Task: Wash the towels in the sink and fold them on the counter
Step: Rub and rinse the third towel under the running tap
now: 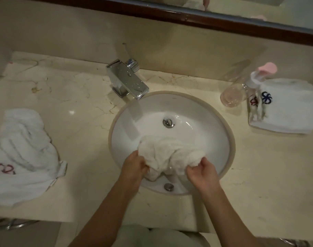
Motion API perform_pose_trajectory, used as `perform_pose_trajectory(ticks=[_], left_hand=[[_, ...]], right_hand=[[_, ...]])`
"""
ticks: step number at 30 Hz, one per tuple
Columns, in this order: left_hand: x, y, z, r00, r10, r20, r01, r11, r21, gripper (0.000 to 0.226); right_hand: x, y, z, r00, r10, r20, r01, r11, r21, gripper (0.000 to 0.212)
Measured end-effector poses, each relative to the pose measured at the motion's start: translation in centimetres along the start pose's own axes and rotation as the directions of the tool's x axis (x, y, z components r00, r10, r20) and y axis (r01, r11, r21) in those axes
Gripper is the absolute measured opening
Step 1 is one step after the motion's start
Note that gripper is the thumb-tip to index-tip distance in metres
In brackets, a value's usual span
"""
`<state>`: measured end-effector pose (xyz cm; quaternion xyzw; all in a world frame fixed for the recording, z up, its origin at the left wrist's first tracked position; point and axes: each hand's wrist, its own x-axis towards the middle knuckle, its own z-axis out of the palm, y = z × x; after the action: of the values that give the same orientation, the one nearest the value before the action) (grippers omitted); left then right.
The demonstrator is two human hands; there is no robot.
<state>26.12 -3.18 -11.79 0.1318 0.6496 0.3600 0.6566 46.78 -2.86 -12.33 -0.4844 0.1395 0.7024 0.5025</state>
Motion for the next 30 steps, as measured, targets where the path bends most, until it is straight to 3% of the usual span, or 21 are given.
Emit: perform_pose_trajectory(ticks=[2,3,4,5,6,7,9,11,13,14,15,16,17,19,21,22,24,25,27,28,30], left_hand=[[0.1,1.1,-1.0,0.993,-0.054,0.104,0.079,0.962,-0.26,0.026],[0.3,1.6,-1.3,0.98,-0.123,0.158,0.174,0.911,-0.373,0.036],[0.6,1.8,-1.4,0.953,-0.203,0.225,0.29,0.831,-0.475,0.051],[1.0,2.1,-1.3,0.922,-0.261,0.288,0.374,0.796,-0.476,0.062],[1.4,2.4,-0.9,0.886,-0.314,0.341,0.445,0.782,-0.436,0.068],[1.9,2.2,-0.4,0.871,-0.361,0.334,0.471,0.805,-0.36,0.069],[2.2,2.1,0.8,0.9,-0.367,0.236,0.406,0.902,-0.146,0.062],[1.5,2.3,2.3,0.984,-0.152,0.088,0.145,0.986,0.086,0.045],[-0.5,2.2,3.9,0.994,0.1,0.034,-0.105,0.928,0.357,0.036],[-2.1,2.1,5.0,0.978,0.198,0.065,-0.206,0.874,0.44,0.032],[-3.5,1.8,5.8,0.959,0.252,0.13,-0.282,0.811,0.513,0.031],[-4.9,1.8,6.6,0.937,0.286,0.199,-0.348,0.754,0.557,0.03],[-5.1,2.0,6.9,0.931,0.298,0.211,-0.364,0.714,0.598,0.03],[-2.3,3.4,6.3,0.95,0.311,0.037,-0.262,0.722,0.64,0.033],[0.6,5.6,5.2,0.968,0.232,-0.098,-0.15,0.845,0.513,0.045],[0.9,5.8,5.1,0.972,0.22,-0.082,-0.15,0.851,0.503,0.05],[-1.0,5.0,5.9,0.953,0.295,0.066,-0.265,0.711,0.652,0.05],[-2.5,3.8,6.4,0.934,0.325,0.149,-0.328,0.613,0.719,0.048],[-3.3,2.8,6.6,0.917,0.352,0.189,-0.369,0.564,0.739,0.046],[-1.8,2.7,6.3,0.935,0.327,0.141,-0.319,0.593,0.739,0.046],[0.9,3.2,5.6,0.971,0.232,0.055,-0.199,0.662,0.723,0.048]], right_hand=[[-1.3,0.8,-1.2,0.994,0.099,0.044,-0.088,0.976,-0.197,0.048],[-1.9,1.3,-1.3,0.997,0.078,0.004,-0.07,0.914,-0.399,0.055],[-2.1,1.8,-0.9,0.999,0.045,-0.03,-0.054,0.786,-0.616,0.066],[-2.2,2.1,-0.1,0.998,0.063,-0.01,-0.046,0.607,-0.794,0.064],[-1.9,2.5,1.1,1.0,0.004,0.006,0.003,0.461,-0.888,0.044],[-1.5,2.4,2.3,0.993,-0.09,0.073,0.103,0.385,-0.917,0.023],[-1.4,2.8,4.0,0.94,-0.281,0.196,0.286,0.329,-0.9,0.037],[-2.2,3.8,5.8,0.874,-0.315,0.371,0.451,0.24,-0.86,0.04],[-1.8,4.5,6.4,0.831,-0.355,0.428,0.504,0.159,-0.849,0.04],[-0.9,4.0,6.8,0.824,-0.454,0.34,0.458,0.181,-0.87,0.04],[0.5,3.4,7.1,0.823,-0.535,0.188,0.389,0.293,-0.873,0.04],[1.4,2.8,7.5,0.838,-0.543,0.055,0.323,0.412,-0.852,0.038],[2.2,2.5,7.6,0.871,-0.491,0.008,0.265,0.455,-0.85,0.035],[0.8,3.2,8.1,0.907,-0.397,0.145,0.298,0.357,-0.886,0.033],[-1.9,4.8,8.8,0.92,-0.312,0.236,0.345,0.361,-0.866,0.034],[-2.5,5.2,9.3,0.909,-0.328,0.256,0.37,0.358,-0.857,0.035],[-1.3,3.9,10.4,0.858,-0.471,0.206,0.41,0.386,-0.826,0.04],[-0.1,2.9,10.8,0.853,-0.505,0.13,0.402,0.478,-0.781,0.041],[0.4,1.8,11.6,0.909,-0.416,0.034,0.325,0.656,-0.681,0.04],[-0.2,2.1,11.4,0.917,-0.389,0.09,0.335,0.629,-0.701,0.038],[-1.4,3.7,10.7,0.88,-0.391,0.269,0.412,0.347,-0.843,0.038]])
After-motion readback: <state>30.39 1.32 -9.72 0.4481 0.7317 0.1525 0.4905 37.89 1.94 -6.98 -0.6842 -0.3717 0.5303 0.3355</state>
